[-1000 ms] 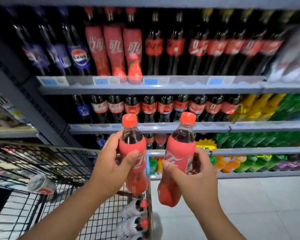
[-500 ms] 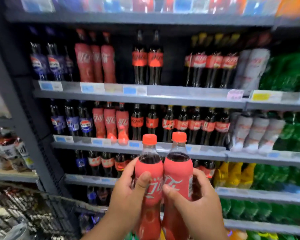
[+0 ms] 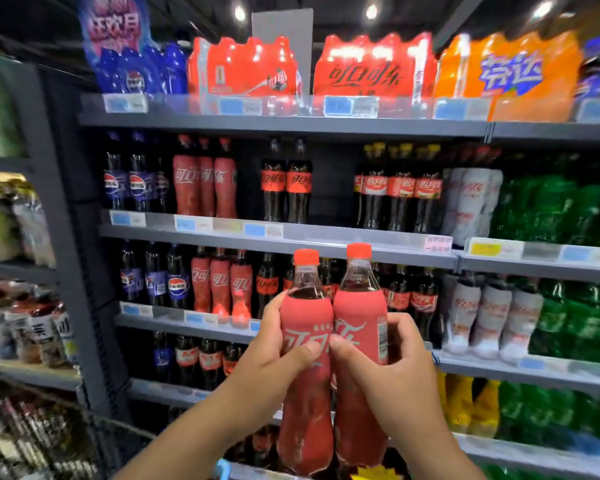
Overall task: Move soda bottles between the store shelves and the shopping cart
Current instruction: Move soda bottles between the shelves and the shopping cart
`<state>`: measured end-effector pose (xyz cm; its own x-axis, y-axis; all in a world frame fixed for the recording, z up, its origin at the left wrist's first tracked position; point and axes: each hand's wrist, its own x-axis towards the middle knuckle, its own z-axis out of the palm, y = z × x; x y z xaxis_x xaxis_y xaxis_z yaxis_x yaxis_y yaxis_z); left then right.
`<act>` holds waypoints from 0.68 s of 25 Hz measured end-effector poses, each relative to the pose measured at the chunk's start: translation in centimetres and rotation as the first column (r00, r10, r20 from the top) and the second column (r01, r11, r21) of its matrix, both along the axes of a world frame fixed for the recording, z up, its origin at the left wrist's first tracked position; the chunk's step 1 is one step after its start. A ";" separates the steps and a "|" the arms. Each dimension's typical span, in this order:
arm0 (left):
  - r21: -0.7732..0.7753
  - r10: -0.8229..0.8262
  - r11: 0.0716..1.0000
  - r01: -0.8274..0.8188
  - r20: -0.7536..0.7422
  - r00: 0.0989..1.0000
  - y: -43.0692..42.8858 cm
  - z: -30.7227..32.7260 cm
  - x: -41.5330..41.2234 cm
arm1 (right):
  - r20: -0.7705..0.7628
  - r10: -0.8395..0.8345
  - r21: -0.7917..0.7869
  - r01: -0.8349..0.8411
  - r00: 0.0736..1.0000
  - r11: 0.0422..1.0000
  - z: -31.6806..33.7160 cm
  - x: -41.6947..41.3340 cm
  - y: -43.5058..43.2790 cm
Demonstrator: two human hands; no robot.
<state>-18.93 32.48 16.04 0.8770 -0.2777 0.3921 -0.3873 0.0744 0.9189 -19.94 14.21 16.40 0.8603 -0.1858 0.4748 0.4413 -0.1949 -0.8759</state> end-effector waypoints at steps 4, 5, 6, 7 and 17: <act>-0.050 0.054 0.997 -0.050 0.063 0.997 1.4 2.5 0.7 | 0.054 0.070 0.033 -0.071 0.996 0.997 2.1 1.7 1.2; -0.063 0.098 0.994 -0.093 0.084 0.992 1.8 3.1 1.0 | 0.060 0.092 0.042 -0.095 0.994 0.995 2.6 2.3 1.8; -0.070 0.145 0.988 -0.138 0.108 0.984 2.2 3.7 1.4 | 0.068 0.111 0.045 -0.114 0.991 0.992 3.0 3.0 2.4; -0.076 0.188 0.981 -0.179 0.131 0.973 2.8 4.2 1.8 | 0.076 0.126 0.039 -0.129 0.989 0.991 3.5 3.8 3.0; -0.092 0.555 0.828 -0.553 0.264 0.789 14.2 10.7 14.4 | 0.156 0.033 -0.079 -0.021 0.987 0.997 8.7 14.1 9.9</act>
<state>-4.56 46.67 26.72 0.7396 0.2281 0.6332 -0.5941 -0.2209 0.7735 -5.80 24.09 25.14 0.7780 -0.1215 0.6164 0.5782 -0.2454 -0.7781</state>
